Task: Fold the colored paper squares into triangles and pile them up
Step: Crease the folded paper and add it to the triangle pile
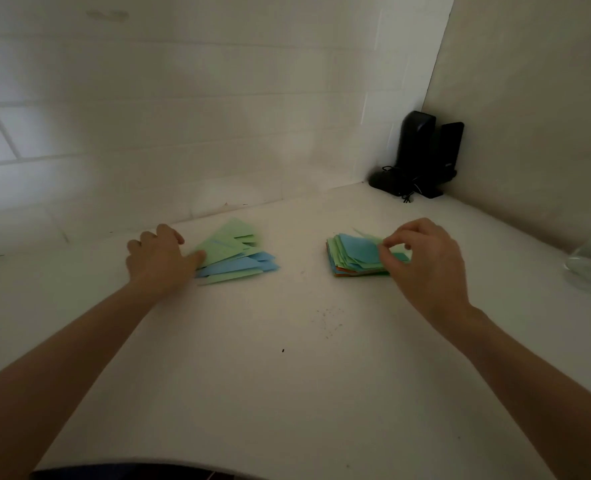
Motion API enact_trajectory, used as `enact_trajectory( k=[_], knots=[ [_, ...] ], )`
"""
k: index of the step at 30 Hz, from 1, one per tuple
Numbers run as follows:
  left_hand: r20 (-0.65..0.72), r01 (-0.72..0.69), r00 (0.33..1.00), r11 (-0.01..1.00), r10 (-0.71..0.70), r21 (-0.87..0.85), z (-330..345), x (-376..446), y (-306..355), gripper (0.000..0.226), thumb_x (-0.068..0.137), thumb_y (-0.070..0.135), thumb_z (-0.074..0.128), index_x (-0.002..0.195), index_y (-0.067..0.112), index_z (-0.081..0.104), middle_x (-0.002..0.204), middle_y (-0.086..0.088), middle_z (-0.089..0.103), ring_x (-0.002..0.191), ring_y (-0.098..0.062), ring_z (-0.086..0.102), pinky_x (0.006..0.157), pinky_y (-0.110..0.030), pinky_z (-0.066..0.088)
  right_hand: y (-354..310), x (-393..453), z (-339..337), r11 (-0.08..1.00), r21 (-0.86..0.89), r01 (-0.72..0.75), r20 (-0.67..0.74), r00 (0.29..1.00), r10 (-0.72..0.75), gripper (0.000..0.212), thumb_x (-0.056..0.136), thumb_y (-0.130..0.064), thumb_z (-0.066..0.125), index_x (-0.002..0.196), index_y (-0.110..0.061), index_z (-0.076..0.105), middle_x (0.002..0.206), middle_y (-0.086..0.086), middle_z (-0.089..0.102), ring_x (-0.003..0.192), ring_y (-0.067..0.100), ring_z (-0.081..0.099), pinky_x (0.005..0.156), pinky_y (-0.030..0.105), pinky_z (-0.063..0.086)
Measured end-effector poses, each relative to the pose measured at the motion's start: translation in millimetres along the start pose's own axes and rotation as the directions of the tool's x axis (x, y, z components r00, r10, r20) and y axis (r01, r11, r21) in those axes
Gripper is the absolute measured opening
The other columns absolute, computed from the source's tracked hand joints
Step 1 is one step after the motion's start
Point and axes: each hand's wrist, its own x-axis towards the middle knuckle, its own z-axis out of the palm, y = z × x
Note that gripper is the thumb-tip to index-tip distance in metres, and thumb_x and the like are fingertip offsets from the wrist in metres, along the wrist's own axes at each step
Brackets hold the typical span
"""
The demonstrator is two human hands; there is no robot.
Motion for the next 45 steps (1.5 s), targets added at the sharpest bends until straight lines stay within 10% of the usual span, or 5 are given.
enact_trajectory(
  k=[8,17,36,45],
  knots=[
    [-0.28,-0.495,0.861,0.826,0.425,-0.268,-6.5,-74.5,49.5,0.039,0.074,0.002,0.068,0.106,0.013,0.049,0.094,-0.001,0.044,0.089,-0.021,0.043,0.075,-0.03,0.033,-21.2,-60.8,-62.6,0.981,-0.013,0.193,0.033,0.981,-0.193,0.008,0.076,-0.023,0.074,0.077,-0.023,0.066,0.088,-0.009,0.061,0.082,0.015,0.057,0.072,0.037,0.039],
    [0.135,-0.667,0.544,0.525,0.828,-0.529,23.2,-175.1,82.2,0.023,0.08,0.039,0.066,0.094,0.021,0.069,0.09,0.009,0.062,0.083,-0.002,0.058,0.073,-0.01,0.044,-17.4,-123.3,-51.9,0.981,0.065,0.181,0.257,0.947,-0.192,0.017,0.08,-0.042,0.049,0.08,-0.031,0.061,0.082,-0.017,0.064,0.078,0.01,0.061,0.065,0.035,0.045],
    [0.193,-0.569,0.698,0.697,0.69,-0.436,39.6,-180.1,100.2,0.014,0.073,0.036,0.077,0.076,0.027,0.067,0.079,0.01,0.055,0.072,0.001,0.046,0.066,-0.007,0.032,-16.5,-120.9,-47.1,0.966,0.224,-0.132,0.308,0.95,0.058,0.015,0.07,-0.029,0.077,0.08,-0.025,0.066,0.083,-0.013,0.06,0.077,0.003,0.057,0.073,0.016,0.045],
    [0.38,-0.452,0.67,0.756,0.638,-0.473,31.3,-166.3,107.8,0.019,0.07,0.021,0.078,0.081,0.033,0.07,0.076,0.014,0.06,0.057,0.008,0.047,0.055,-0.004,0.035,0.2,-105.7,-58.4,0.905,0.28,-0.321,0.563,0.818,0.116,0.028,0.071,-0.019,0.079,0.09,-0.036,0.068,0.096,-0.014,0.062,0.089,-0.011,0.055,0.075,0.003,0.038]
  ],
)
